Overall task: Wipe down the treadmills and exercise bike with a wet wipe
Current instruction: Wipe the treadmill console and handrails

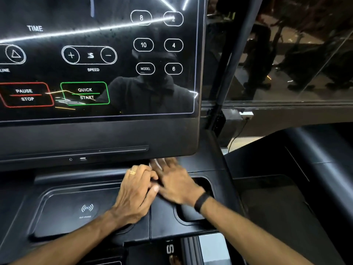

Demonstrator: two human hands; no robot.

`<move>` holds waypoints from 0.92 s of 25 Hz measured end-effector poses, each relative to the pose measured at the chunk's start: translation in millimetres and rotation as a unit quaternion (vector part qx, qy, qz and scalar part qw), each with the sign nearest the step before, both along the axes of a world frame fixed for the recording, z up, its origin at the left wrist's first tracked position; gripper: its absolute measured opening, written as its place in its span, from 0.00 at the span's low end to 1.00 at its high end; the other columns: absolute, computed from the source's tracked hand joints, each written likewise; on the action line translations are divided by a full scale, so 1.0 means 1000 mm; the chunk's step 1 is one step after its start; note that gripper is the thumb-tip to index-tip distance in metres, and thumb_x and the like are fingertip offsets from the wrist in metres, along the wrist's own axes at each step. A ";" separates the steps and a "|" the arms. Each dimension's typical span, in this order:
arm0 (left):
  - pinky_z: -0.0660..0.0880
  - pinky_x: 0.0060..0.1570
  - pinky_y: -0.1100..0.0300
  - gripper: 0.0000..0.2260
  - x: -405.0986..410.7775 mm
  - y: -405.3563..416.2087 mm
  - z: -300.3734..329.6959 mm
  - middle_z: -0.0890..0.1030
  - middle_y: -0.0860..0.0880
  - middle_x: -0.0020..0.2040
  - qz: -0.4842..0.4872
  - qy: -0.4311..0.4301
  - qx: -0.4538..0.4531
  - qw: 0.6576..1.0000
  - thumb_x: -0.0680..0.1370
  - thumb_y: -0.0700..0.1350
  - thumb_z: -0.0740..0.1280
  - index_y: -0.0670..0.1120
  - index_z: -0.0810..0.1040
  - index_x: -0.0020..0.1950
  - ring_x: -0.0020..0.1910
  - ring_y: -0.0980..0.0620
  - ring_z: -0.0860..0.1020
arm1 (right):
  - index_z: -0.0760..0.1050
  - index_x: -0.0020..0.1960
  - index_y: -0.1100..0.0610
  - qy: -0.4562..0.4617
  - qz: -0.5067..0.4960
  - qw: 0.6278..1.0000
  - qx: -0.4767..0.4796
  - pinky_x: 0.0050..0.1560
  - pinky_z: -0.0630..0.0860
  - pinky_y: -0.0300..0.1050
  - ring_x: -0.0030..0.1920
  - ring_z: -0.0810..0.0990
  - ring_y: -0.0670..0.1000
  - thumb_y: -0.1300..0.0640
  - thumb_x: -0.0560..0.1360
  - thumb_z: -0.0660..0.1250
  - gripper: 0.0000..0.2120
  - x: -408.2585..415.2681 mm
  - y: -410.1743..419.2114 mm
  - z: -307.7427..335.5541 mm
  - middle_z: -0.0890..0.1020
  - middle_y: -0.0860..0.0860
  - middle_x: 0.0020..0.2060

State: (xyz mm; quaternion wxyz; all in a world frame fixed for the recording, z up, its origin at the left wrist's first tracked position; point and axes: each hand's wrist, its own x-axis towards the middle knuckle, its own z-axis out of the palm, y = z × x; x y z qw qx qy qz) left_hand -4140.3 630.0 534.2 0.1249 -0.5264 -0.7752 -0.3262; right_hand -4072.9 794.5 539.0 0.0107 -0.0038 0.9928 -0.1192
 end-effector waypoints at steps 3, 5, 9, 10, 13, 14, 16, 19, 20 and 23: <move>0.67 0.47 0.51 0.12 0.000 0.000 0.001 0.73 0.50 0.52 -0.006 -0.006 -0.002 1.000 0.79 0.50 0.58 0.44 0.76 0.52 0.46 0.48 0.72 | 0.61 0.79 0.57 0.024 -0.009 1.000 0.015 0.77 0.56 0.53 0.76 0.61 0.59 0.33 0.80 0.46 0.37 0.008 0.019 -0.007 0.66 0.58 0.76; 0.66 0.48 0.51 0.12 -0.001 -0.001 0.001 0.73 0.50 0.52 -0.010 -0.006 -0.013 1.000 0.79 0.50 0.58 0.44 0.76 0.52 0.47 0.48 0.71 | 0.72 0.72 0.54 0.023 -0.108 0.994 -0.006 0.72 0.64 0.51 0.72 0.69 0.59 0.34 0.79 0.46 0.34 -0.016 0.045 -0.003 0.74 0.55 0.71; 0.66 0.48 0.52 0.13 -0.001 -0.001 0.002 0.74 0.49 0.51 -0.029 0.004 -0.039 0.999 0.80 0.50 0.57 0.44 0.76 0.51 0.47 0.47 0.72 | 0.74 0.70 0.54 0.012 -0.157 0.988 -0.008 0.68 0.66 0.51 0.69 0.72 0.59 0.42 0.83 0.55 0.23 -0.046 0.047 -0.002 0.77 0.55 0.67; 0.66 0.48 0.52 0.13 -0.002 0.000 0.003 0.74 0.49 0.50 -0.038 0.007 -0.044 0.998 0.80 0.50 0.57 0.44 0.76 0.50 0.46 0.47 0.71 | 0.70 0.73 0.54 0.002 -0.130 0.991 -0.002 0.71 0.64 0.52 0.71 0.70 0.59 0.40 0.83 0.53 0.26 -0.035 0.037 -0.005 0.75 0.56 0.70; 0.63 0.47 0.55 0.12 -0.002 0.002 0.006 0.74 0.49 0.48 -0.070 0.014 -0.053 0.996 0.80 0.50 0.58 0.45 0.76 0.47 0.43 0.48 0.70 | 0.53 0.82 0.56 0.010 0.003 0.999 0.034 0.80 0.46 0.52 0.81 0.51 0.57 0.35 0.83 0.46 0.35 0.025 0.016 -0.009 0.56 0.57 0.80; 0.63 0.47 0.56 0.12 -0.002 0.002 0.006 0.74 0.50 0.47 -0.082 0.015 -0.054 0.995 0.80 0.50 0.59 0.45 0.76 0.46 0.43 0.48 0.70 | 0.47 0.83 0.54 0.001 0.011 1.000 0.025 0.80 0.40 0.51 0.81 0.43 0.54 0.33 0.82 0.44 0.36 0.043 0.021 -0.011 0.49 0.54 0.82; 0.63 0.48 0.56 0.12 -0.003 0.002 0.005 0.73 0.51 0.47 -0.097 0.014 -0.060 0.993 0.80 0.50 0.58 0.46 0.76 0.46 0.43 0.50 0.70 | 0.41 0.83 0.51 -0.025 -0.056 0.998 0.017 0.80 0.40 0.52 0.81 0.38 0.51 0.29 0.79 0.37 0.39 0.069 0.048 -0.012 0.43 0.51 0.82; 0.66 0.48 0.52 0.11 -0.003 0.003 0.003 0.73 0.51 0.47 -0.105 0.010 -0.063 0.992 0.80 0.50 0.58 0.46 0.76 0.46 0.44 0.50 0.71 | 0.41 0.82 0.58 -0.072 -0.288 0.955 0.012 0.79 0.46 0.57 0.81 0.47 0.60 0.24 0.69 0.24 0.53 0.087 0.077 -0.014 0.48 0.60 0.81; 0.67 0.48 0.52 0.11 -0.003 0.003 0.003 0.73 0.51 0.47 -0.104 0.009 -0.061 0.993 0.80 0.50 0.58 0.46 0.76 0.46 0.44 0.50 0.71 | 0.43 0.82 0.61 -0.100 -0.358 0.928 -0.004 0.79 0.48 0.59 0.80 0.50 0.64 0.24 0.68 0.22 0.56 0.084 0.070 -0.010 0.51 0.65 0.79; 0.67 0.48 0.51 0.12 -0.003 0.003 0.005 0.73 0.51 0.47 -0.100 0.009 -0.057 0.993 0.81 0.49 0.57 0.46 0.76 0.46 0.44 0.50 0.71 | 0.57 0.76 0.72 -0.096 -0.389 0.916 0.020 0.72 0.61 0.69 0.72 0.63 0.75 0.32 0.79 0.29 0.50 0.063 0.008 -0.012 0.62 0.77 0.71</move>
